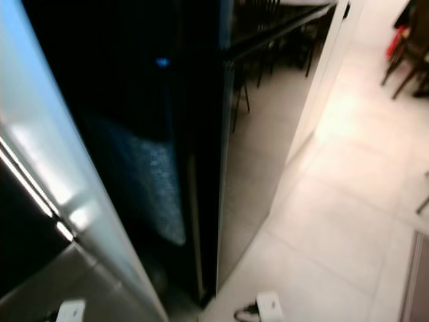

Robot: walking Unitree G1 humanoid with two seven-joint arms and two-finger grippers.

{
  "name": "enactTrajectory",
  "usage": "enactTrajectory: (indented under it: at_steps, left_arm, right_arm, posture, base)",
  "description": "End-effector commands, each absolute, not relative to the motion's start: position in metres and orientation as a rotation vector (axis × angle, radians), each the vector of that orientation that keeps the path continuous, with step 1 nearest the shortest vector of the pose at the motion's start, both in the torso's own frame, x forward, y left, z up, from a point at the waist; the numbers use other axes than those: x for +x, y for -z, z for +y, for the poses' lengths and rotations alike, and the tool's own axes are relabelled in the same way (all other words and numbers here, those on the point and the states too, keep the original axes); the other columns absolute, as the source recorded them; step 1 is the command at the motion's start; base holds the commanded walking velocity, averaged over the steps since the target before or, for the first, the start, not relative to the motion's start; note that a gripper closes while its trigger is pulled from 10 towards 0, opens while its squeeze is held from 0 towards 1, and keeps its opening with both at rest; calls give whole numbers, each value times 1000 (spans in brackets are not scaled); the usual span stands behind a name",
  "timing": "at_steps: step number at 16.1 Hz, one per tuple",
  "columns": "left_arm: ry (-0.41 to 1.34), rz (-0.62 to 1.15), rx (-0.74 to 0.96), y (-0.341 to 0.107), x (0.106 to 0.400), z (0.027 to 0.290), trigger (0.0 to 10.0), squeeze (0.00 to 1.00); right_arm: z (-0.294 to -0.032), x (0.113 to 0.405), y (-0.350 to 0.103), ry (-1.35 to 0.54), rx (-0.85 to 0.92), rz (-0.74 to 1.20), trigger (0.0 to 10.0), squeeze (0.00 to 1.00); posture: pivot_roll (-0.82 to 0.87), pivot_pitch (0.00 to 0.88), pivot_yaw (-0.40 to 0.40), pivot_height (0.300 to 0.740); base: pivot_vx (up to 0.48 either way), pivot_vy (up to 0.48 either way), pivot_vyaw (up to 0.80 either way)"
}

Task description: Restocking fridge

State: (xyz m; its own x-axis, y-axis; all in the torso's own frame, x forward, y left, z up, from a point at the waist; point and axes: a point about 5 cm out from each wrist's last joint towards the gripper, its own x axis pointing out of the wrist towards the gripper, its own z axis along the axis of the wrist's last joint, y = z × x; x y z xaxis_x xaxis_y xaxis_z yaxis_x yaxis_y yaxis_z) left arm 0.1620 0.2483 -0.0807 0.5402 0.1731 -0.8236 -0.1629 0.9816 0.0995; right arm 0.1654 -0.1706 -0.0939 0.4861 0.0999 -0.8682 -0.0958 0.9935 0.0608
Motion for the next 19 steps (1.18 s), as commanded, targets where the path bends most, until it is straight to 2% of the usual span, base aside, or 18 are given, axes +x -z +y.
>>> enactTrajectory:
  at_steps: [1,4,19]
  left_arm:
    - [-191,1011,28,83,155,250,10000,0]
    - [-204,1011,25,83,155,250,10000,0]
    - [-202,1009,24,83,155,250,10000,0]
  right_arm:
    - [-171,163,95,-119,4,1062,10000,0]
    - [-171,164,95,-125,0,1058,10000,0]
    - [-172,164,94,-159,-26,1063,10000,0]
  posture:
    - [-9,0,-18,740]
    - [-6,0,-19,740]
    - [-5,0,-22,740]
  base:
    - [0,-300,0]
    - [0,-82,140]
    - [0,0,800]
